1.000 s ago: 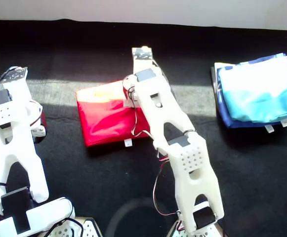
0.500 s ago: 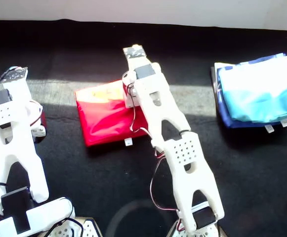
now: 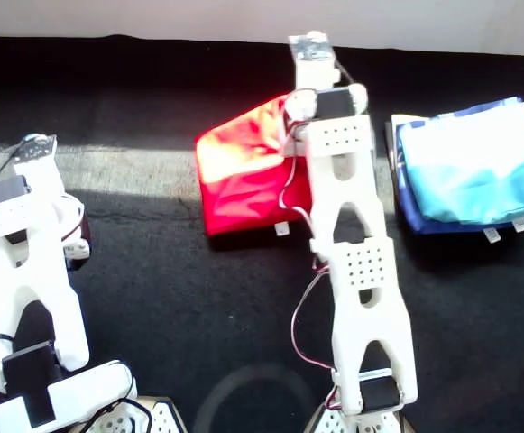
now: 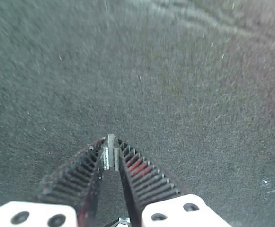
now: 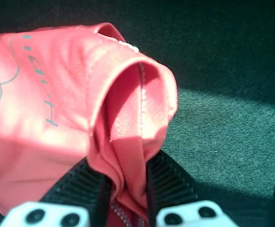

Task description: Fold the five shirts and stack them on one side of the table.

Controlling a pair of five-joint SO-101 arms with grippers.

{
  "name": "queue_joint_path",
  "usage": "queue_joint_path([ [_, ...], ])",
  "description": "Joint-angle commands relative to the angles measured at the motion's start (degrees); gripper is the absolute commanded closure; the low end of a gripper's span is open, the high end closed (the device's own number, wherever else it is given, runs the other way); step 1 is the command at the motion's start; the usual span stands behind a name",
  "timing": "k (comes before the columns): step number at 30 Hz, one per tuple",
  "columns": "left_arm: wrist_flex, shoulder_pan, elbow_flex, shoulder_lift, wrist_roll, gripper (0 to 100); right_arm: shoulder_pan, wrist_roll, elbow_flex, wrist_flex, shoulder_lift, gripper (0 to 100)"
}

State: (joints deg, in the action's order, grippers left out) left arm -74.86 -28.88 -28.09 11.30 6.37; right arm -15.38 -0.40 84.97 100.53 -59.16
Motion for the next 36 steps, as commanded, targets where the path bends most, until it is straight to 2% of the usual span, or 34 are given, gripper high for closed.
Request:
queue_joint_path([
  [1, 1.41, -0.13, 0.22, 2.51, 0.53, 99, 3.21, 1.85, -4.53, 0.75, 13.41, 99.2],
  [9, 4.66, -0.13, 0.22, 2.51, 0.53, 99, 6.37, 10.20, -34.59, 0.57, 46.11, 99.2],
  [15, 5.54, 0.13, 0.22, 2.42, 0.35, 99, 13.76, 17.14, -40.84, 0.48, 59.21, 99.2],
  [21, 6.15, 0.13, 0.22, 2.24, 0.35, 99, 23.08, 23.12, -40.75, 0.04, 60.62, 99.2],
  [26, 6.15, 0.22, 0.22, 2.15, 0.35, 99, 30.46, 26.20, -41.71, -6.73, 59.91, 99.2],
  [36, 5.89, 0.13, 0.13, 2.24, 0.35, 99, 38.90, 37.10, -42.07, -15.69, 41.19, 99.2],
])
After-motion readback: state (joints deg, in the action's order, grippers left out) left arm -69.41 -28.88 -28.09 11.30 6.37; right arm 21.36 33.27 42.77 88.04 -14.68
